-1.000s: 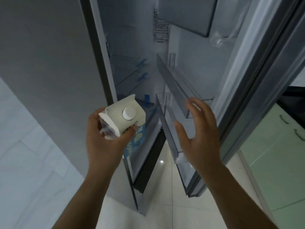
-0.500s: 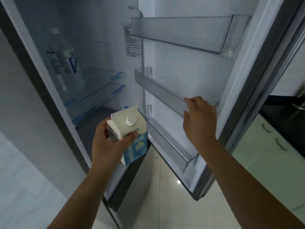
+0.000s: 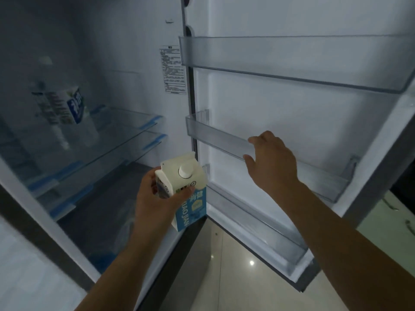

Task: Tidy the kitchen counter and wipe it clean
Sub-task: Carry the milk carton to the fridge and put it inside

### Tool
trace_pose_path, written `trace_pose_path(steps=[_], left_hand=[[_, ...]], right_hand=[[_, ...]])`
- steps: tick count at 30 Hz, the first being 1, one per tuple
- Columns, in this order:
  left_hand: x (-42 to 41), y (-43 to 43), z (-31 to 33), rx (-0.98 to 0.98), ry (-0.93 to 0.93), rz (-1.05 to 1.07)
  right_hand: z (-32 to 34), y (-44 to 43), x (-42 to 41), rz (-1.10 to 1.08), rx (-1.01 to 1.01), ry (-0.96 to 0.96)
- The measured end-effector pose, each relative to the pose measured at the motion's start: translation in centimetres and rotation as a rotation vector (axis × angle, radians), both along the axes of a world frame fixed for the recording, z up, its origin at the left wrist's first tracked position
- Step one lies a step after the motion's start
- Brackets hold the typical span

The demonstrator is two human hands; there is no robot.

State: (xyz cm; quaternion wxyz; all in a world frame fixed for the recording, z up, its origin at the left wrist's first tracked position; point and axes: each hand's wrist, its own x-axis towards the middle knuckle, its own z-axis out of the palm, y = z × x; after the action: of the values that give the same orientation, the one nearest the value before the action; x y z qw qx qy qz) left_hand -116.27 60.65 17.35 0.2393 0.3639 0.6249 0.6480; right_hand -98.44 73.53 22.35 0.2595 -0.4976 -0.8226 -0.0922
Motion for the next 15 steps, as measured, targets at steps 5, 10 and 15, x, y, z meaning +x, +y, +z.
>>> trace_pose_path(steps=[5,10,15], left_hand=[[-1.8,4.8,0.5,0.043,-0.056,0.035],[-4.3,7.7,1.2,0.055,-0.036,0.098],[-7.6,8.3,1.9,0.018,0.013,0.206]], right_hand=[[0.2,4.8,-3.9,0.132,-0.031,-0.006],[0.2,9.0,-8.0,0.248,-0.067,-0.004],[0.2,11.1,-12.1,0.318,-0.07,-0.018]])
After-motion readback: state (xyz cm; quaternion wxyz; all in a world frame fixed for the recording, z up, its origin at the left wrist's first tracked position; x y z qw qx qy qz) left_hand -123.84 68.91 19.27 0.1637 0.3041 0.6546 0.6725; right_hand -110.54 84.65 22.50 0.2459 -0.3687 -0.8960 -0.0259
